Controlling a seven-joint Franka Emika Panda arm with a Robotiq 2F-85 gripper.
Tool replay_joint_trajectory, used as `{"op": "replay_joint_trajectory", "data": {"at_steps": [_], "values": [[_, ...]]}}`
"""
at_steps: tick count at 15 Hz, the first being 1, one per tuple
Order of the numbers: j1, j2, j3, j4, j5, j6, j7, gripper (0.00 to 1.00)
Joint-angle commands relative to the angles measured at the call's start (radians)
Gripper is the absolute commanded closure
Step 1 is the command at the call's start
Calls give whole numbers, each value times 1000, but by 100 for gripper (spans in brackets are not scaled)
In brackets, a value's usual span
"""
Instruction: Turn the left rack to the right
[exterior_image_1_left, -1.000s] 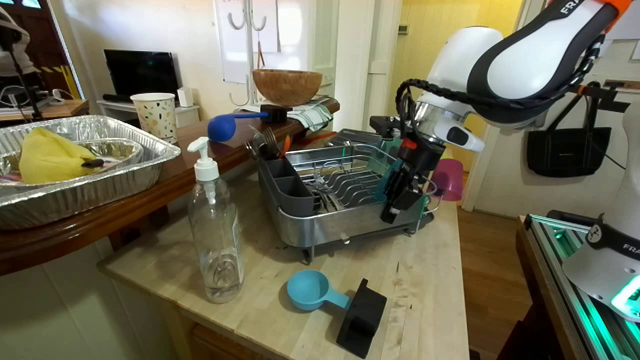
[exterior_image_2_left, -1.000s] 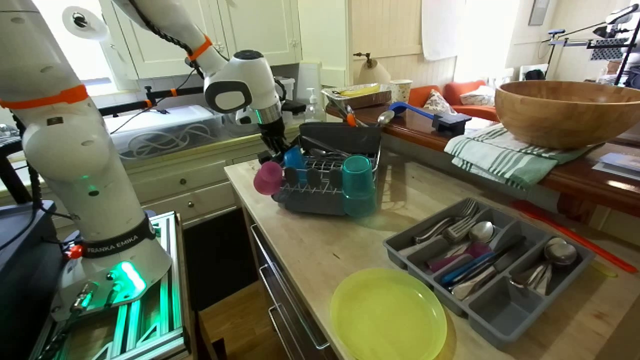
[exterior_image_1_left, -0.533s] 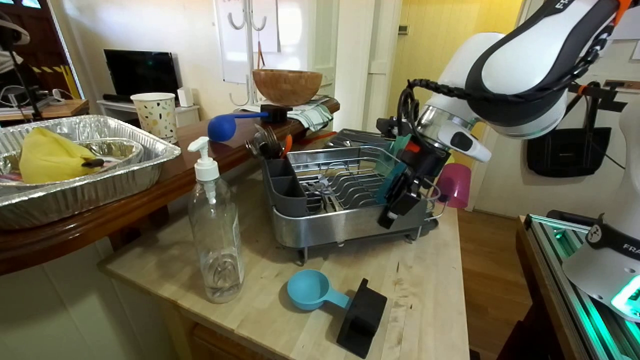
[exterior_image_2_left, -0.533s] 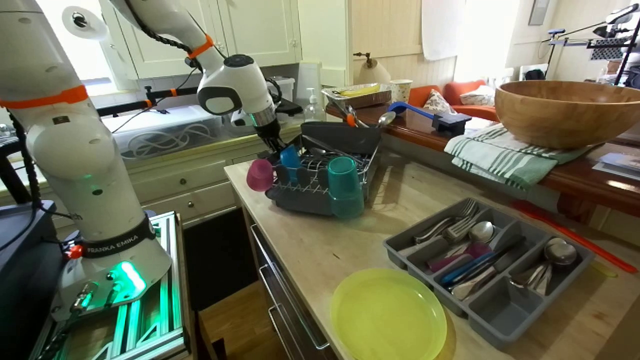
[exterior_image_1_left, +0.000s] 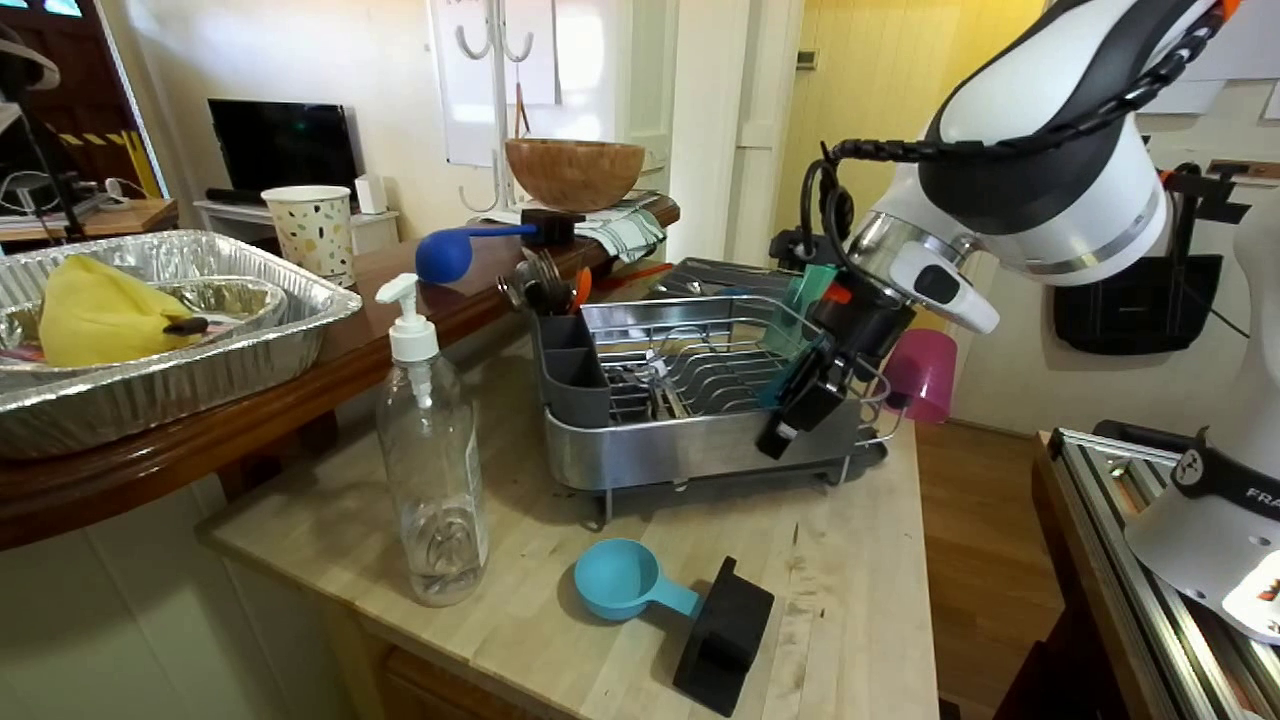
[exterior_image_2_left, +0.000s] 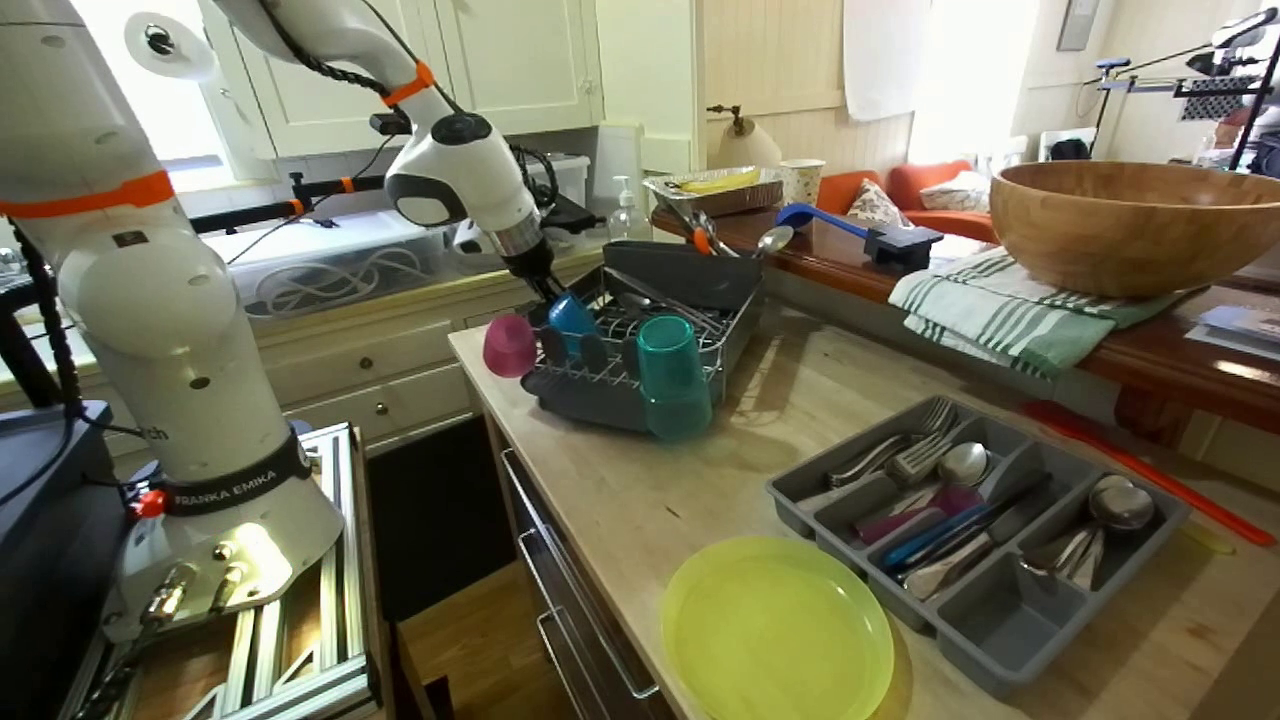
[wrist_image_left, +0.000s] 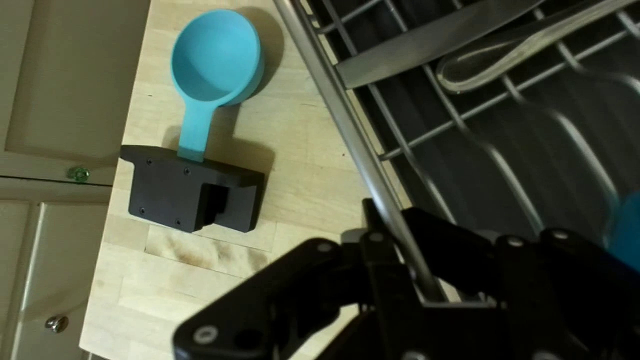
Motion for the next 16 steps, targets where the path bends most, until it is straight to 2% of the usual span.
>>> {"op": "replay_joint_trajectory", "data": {"at_steps": [1, 6, 12, 16], "values": [[15, -68, -1, -16, 164, 31, -7, 97], [25, -64, 8, -23, 355, 52, -138, 97], [21, -99, 12, -42, 619, 55, -377, 97], [-1, -97, 3, -15, 731, 66, -519, 97]]}}
